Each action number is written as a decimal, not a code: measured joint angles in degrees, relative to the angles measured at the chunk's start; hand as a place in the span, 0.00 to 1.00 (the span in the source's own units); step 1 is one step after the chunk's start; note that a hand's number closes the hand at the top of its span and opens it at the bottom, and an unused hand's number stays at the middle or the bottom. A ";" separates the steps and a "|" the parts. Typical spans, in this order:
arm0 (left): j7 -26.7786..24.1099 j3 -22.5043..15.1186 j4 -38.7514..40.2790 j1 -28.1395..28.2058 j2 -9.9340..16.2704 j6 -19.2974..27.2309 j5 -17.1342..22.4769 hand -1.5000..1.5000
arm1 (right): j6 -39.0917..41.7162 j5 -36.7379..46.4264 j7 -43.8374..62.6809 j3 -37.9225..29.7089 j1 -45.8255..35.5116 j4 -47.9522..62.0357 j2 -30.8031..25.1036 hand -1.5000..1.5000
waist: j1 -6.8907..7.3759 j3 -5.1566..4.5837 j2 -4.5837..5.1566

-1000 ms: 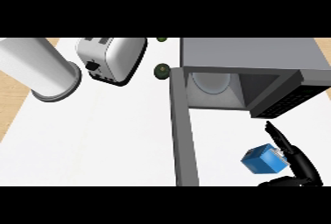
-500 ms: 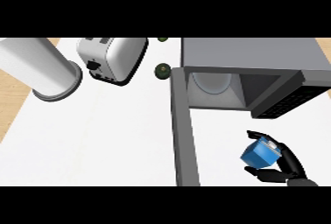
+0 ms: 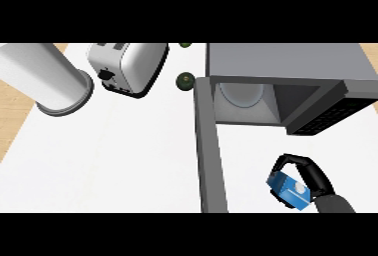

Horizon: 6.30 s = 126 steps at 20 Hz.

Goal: Pick up the milk, place it into the microwave and close the microwave

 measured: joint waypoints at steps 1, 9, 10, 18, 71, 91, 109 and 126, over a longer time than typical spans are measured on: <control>0.19 -0.02 -0.09 -0.18 0.22 0.43 0.21 0.00 | 0.20 -0.32 0.12 0.32 -0.55 -0.01 0.52 1.00 | -0.07 0.00 0.01; -0.27 1.36 0.06 1.98 0.74 -0.55 2.74 0.00 | -5.60 -6.15 0.85 -4.86 -4.35 2.74 6.14 1.00 | -0.42 0.00 0.00; -0.23 1.36 0.03 2.10 0.70 -0.58 2.89 0.00 | -6.19 -6.86 0.74 -5.76 -5.11 3.26 6.59 1.00 | -0.49 0.00 0.00; 0.79 3.08 0.11 3.55 1.23 -1.11 5.54 0.00 | -12.12 -7.16 0.54 -8.08 -12.24 6.86 8.99 1.00 | -0.71 -0.09 -0.03; 5.43 4.45 2.58 -11.45 10.65 1.13 13.19 0.00 | -36.91 -6.55 14.72 -14.46 -43.57 26.39 -4.39 1.00 | 6.92 -0.53 3.26; 6.06 4.58 4.55 -14.65 12.44 1.17 9.45 0.00 | -33.57 -6.68 15.13 -14.29 -45.35 24.78 -6.56 0.00 | 9.05 1.10 5.48; 7.86 1.25 7.19 -18.09 13.64 0.99 7.01 0.00 | -36.05 -3.69 20.97 -10.37 -49.35 26.20 -0.83 0.00 | 8.79 2.35 5.30; 7.35 -3.91 10.06 -17.77 9.64 -0.94 1.16 0.00 | -39.77 -4.07 19.97 -11.31 -50.53 26.98 1.86 0.00 | 5.34 1.30 4.46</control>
